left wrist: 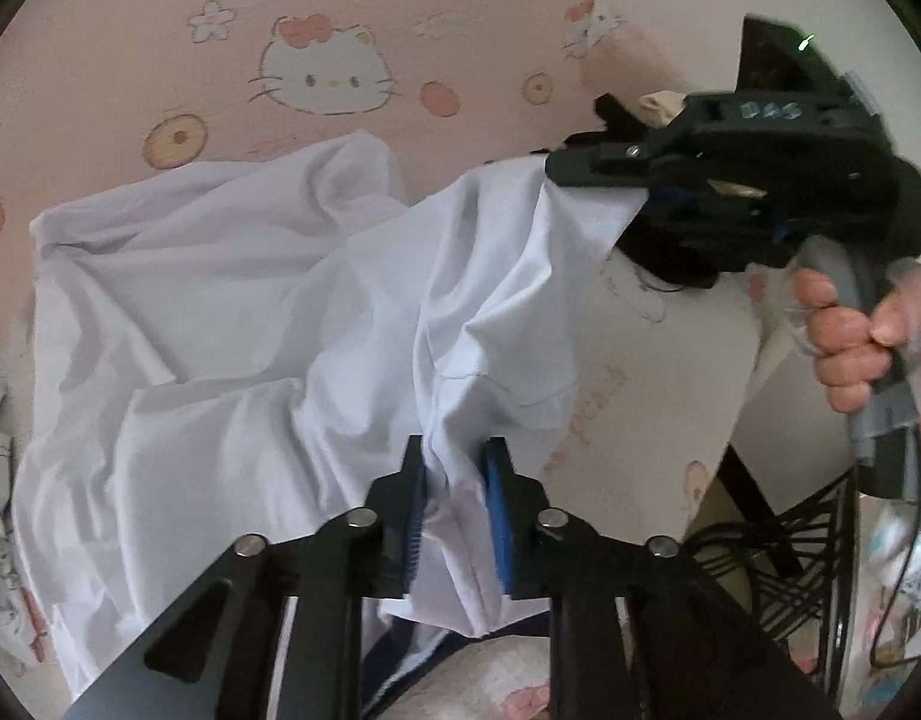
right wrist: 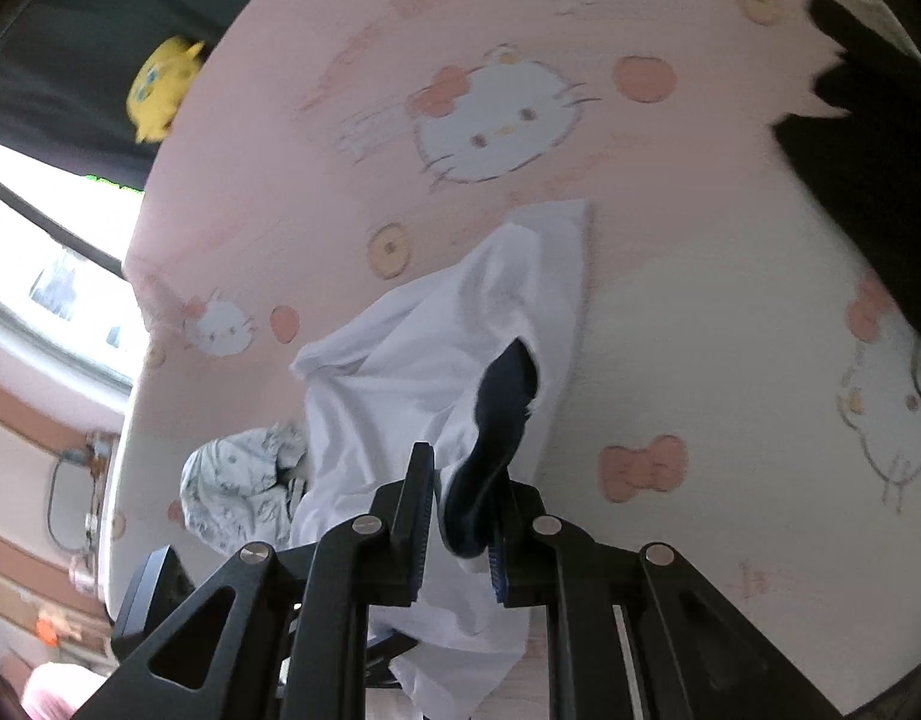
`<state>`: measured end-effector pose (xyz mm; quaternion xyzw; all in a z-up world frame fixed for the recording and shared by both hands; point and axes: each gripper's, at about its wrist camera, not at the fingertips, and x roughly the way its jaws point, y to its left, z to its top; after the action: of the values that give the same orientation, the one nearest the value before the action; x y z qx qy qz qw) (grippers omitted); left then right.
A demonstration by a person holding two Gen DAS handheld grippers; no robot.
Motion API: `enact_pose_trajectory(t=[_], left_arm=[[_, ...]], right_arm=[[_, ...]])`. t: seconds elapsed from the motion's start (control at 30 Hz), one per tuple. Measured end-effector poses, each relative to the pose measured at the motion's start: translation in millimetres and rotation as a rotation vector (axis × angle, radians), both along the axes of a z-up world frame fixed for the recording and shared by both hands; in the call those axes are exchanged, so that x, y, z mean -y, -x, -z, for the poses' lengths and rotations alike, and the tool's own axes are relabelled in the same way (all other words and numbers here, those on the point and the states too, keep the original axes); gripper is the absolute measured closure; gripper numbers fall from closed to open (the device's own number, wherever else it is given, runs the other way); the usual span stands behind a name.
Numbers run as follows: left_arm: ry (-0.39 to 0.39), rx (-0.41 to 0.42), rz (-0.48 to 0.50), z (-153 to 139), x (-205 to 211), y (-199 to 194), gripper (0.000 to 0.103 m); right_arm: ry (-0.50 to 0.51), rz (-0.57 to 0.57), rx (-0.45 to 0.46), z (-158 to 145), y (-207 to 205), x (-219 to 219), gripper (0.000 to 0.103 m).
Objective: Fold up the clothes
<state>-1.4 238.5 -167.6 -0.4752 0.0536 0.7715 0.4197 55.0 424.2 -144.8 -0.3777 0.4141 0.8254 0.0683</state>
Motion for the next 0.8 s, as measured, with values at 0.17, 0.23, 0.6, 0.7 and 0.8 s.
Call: enact_pose_trajectory(t=[0.17, 0.23, 0.6, 0.7, 0.8], left_arm=[[0.031, -0.031, 0.017, 1.9, -8.6, -7.8, 0.088], [0.045, -0.039, 0.016, 2.0, -12.5, -10.8, 0.088], [0.055, -0.005, -0.04, 6.2, -12.8, -14.6, 0.088], [0.048, 0.021, -0.035, 7.4, -11.3, -17.8, 0.088], [0.054, 0.024, -0.03, 8.2, -13.3, -17.9, 0.088]], right_arm=[[0.177, 0.086, 0.015, 30.5, -27.0, -10.2, 0.047], [0.252, 0.115, 0.024, 46.7, -39.8, -7.7, 0.034], [0.564, 0.237, 0.012, 110.3, -69.4, 16.2, 0.034], [0.58, 0.242, -0.017, 114.2, -62.1, 19.6, 0.034], [0.499, 0.233, -0.002, 112.1, -52.3, 18.9, 0.039]])
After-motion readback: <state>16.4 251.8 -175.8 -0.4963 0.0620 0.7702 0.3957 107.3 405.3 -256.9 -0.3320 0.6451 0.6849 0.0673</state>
